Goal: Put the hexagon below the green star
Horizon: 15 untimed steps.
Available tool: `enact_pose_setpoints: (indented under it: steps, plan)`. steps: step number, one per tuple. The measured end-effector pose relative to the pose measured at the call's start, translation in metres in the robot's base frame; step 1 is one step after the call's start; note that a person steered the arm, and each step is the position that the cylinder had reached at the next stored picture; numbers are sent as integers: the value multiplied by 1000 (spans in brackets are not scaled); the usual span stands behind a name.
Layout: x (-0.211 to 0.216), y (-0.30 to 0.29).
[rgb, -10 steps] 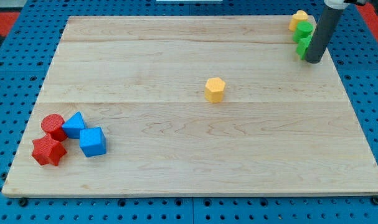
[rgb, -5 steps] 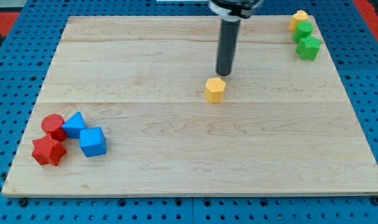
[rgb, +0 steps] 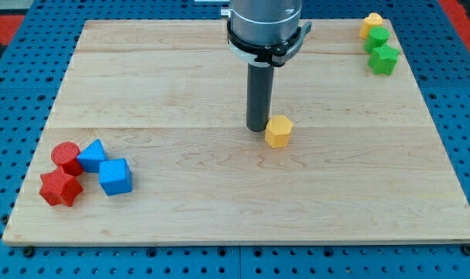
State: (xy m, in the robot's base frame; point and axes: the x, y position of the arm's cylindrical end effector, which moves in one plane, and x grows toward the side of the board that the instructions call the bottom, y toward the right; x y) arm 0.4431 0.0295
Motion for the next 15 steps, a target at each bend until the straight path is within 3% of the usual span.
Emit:
enact_pose_setpoints:
  steps: [4, 8, 13, 15]
  plan:
    - [40, 16]
    - [0, 94]
    - [-44, 93]
    - [-68, 119]
